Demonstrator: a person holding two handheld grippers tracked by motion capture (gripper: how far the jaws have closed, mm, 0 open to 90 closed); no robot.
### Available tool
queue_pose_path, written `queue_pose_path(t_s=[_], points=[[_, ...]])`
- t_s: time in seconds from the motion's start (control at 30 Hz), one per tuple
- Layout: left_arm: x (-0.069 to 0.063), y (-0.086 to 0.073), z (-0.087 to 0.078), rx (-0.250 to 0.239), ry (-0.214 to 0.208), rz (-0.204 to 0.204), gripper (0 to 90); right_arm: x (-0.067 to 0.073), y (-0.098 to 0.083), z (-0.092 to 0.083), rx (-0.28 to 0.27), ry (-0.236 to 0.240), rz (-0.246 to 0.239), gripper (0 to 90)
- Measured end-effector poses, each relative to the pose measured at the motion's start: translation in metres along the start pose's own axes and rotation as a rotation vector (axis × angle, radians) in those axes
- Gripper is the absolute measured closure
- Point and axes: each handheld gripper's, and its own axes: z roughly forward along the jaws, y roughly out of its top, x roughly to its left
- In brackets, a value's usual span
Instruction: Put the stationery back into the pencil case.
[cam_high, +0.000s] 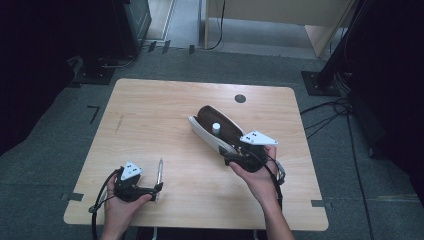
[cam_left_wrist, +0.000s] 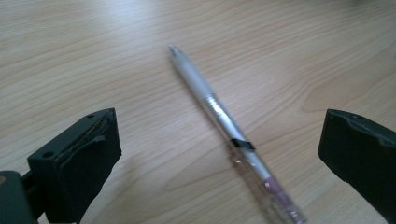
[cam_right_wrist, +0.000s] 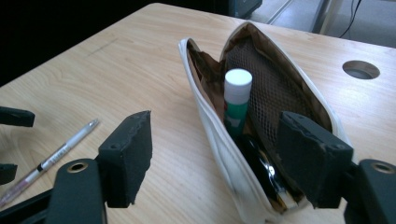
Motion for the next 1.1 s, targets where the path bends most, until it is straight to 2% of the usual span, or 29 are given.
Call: queue_pose_path(t_s=[0.17,0.2,0.4,0.5,0.53,0.67,0.93,1.0,1.1], points=[[-0.011,0.001,0.005,0.036,-0.014,0.013,0.0,0.001,-0.007,-0.007,-0.002,-0.013,-0.009,25.2],[-0.012,0.001,0.007,0.045,-0.004,0.012,0.1,0.002,-0.008,-0.007,-0.004,-0.013,-0.004,25.4],[-0.019,0.002,0.013,0.070,0.052,0.006,15.9,0.005,-0.014,-0.010,-0.003,-0.004,-0.011,26.9],[-0.019,0.001,0.014,0.072,0.070,0.008,29.9,0.007,-0.016,-0.011,-0.005,-0.002,-0.014,27.5],[-0.019,0.001,0.014,0.071,0.067,0.009,36.0,0.007,-0.017,-0.011,-0.008,0.001,-0.016,27.9],[-0.019,0.001,0.015,0.079,0.044,0.030,50.8,0.010,-0.021,-0.010,-0.008,0.009,-0.014,28.9],[-0.018,0.001,0.015,0.075,0.047,0.042,70.4,0.013,-0.031,-0.008,-0.004,0.020,-0.015,30.3],[-0.018,0.000,0.015,0.067,0.038,0.044,76.8,0.014,-0.033,-0.007,-0.003,0.027,-0.020,30.6],[-0.019,0.000,0.017,0.065,0.015,0.066,79.7,0.017,-0.038,-0.005,0.000,0.042,-0.034,31.4]])
